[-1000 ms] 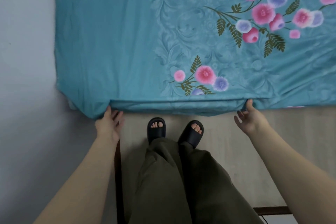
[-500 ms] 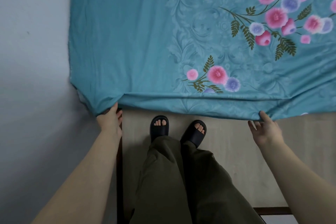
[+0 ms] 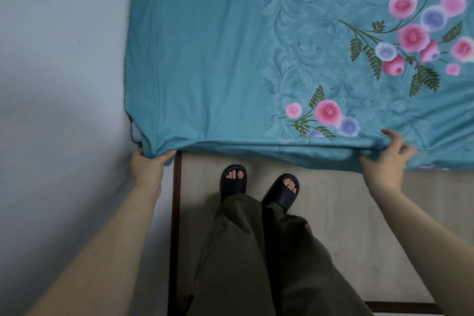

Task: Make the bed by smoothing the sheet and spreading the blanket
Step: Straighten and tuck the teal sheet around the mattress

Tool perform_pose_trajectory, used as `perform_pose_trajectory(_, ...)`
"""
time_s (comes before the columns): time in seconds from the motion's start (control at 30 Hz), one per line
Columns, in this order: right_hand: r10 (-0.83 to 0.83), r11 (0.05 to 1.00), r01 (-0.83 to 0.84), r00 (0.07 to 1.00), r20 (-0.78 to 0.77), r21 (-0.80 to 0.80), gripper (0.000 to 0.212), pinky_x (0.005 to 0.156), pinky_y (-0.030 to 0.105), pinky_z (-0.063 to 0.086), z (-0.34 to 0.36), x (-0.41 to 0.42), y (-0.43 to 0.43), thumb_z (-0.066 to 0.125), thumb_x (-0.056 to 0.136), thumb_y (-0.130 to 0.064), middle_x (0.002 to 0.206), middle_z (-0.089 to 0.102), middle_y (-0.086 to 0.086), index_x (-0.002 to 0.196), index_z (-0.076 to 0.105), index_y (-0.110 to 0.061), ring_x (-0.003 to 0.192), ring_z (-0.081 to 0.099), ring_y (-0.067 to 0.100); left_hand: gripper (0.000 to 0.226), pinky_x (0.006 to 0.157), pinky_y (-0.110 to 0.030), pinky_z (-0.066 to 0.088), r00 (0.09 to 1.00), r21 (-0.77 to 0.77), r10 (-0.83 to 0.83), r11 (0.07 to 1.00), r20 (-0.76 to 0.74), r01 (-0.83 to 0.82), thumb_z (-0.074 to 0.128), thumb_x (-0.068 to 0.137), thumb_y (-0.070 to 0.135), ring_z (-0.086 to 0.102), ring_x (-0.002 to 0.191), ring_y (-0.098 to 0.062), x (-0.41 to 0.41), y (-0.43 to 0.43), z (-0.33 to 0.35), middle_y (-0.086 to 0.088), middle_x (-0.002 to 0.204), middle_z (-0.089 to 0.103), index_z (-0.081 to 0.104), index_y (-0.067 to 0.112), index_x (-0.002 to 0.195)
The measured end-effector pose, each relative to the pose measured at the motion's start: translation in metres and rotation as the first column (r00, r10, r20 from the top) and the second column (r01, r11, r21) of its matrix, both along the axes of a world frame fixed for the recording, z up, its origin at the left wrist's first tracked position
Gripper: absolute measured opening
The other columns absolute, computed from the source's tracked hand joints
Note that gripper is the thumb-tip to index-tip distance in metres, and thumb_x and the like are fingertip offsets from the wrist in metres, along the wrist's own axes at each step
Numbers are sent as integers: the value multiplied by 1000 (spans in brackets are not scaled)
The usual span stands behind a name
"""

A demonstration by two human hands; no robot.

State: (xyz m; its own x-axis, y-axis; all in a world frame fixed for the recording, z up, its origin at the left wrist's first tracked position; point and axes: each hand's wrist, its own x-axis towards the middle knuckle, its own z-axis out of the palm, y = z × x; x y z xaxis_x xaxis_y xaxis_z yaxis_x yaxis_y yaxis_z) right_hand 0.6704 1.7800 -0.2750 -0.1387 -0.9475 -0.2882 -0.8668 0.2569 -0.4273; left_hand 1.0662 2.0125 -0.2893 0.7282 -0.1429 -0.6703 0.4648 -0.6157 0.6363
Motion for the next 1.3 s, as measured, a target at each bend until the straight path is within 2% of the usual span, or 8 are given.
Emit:
perform_pose_trajectory(0.17,426,904,-425,884,-192,51,17,88,45,40,0,17,-6,73,78,-15,110,46,10,95,69,-14,107,43,33,18,78,-35,48,994,194,-111,974,-23,114,75,75,8,64,95,-35,13,27,-3,-17,101,69,66,9,91)
perform_pose_trajectory(0.43,378,924,-358,911,-167,137,17,93,40,24,10,32,-7,52,96,-26,95,57,3,88,64,-16,107,46,28,8,54,-13,47,987,35,-163,986,0,163,65,89,14,58,65,-12,21,56,17,0,83,64,63,15,97)
perform_pose_trajectory(0.57,387,921,-389,897,-216,33,19,90,45,29,16,32,-5,60,92,-28,105,49,15,94,60,-9,105,43,33,14,66,-25,44,988,12,-147,989,-57,148,52,98,23,47,62,-12,20,70,14,-1,77,56,64,16,97)
perform_pose_trajectory(0.67,551,786,-614,752,-362,-78,30,77,42,29,18,27,5,74,79,-32,92,51,16,88,58,-9,90,50,35,17,63,-26,42,991,29,-101,994,-84,104,48,100,26,43,60,-12,21,72,8,2,77,54,62,19,96)
perform_pose_trajectory(0.83,786,546,-825,443,-430,148,39,70,43,41,5,15,18,85,66,-28,84,59,10,91,65,-8,78,59,34,22,58,-27,40,994,104,-96,989,-51,101,43,102,27,41,58,-13,20,68,-3,1,75,51,58,23,87)
perform_pose_trajectory(1.1,554,683,-730,497,-668,23,27,84,45,31,-5,11,5,70,81,-26,63,53,8,67,56,-8,67,53,31,23,57,-31,42,996,264,-88,960,-20,90,40,102,27,43,60,-17,21,67,-23,-3,75,49,53,9,101)
perform_pose_trajectory(1.23,326,944,-248,786,-526,216,47,81,40,30,-2,7,6,64,75,-63,70,65,4,69,65,-17,79,58,29,24,56,-30,42,997,297,-81,952,3,76,39,102,28,43,60,-17,19,65,-24,-6,77,48,52,8,103)
perform_pose_trajectory(1.3,-87,957,125,985,-152,260,42,75,36,40,-3,10,10,73,74,-53,77,67,5,81,69,-12,83,62,30,24,56,-29,42,997,302,-70,951,11,63,39,103,29,45,62,-16,18,64,-24,-7,84,52,53,9,109)
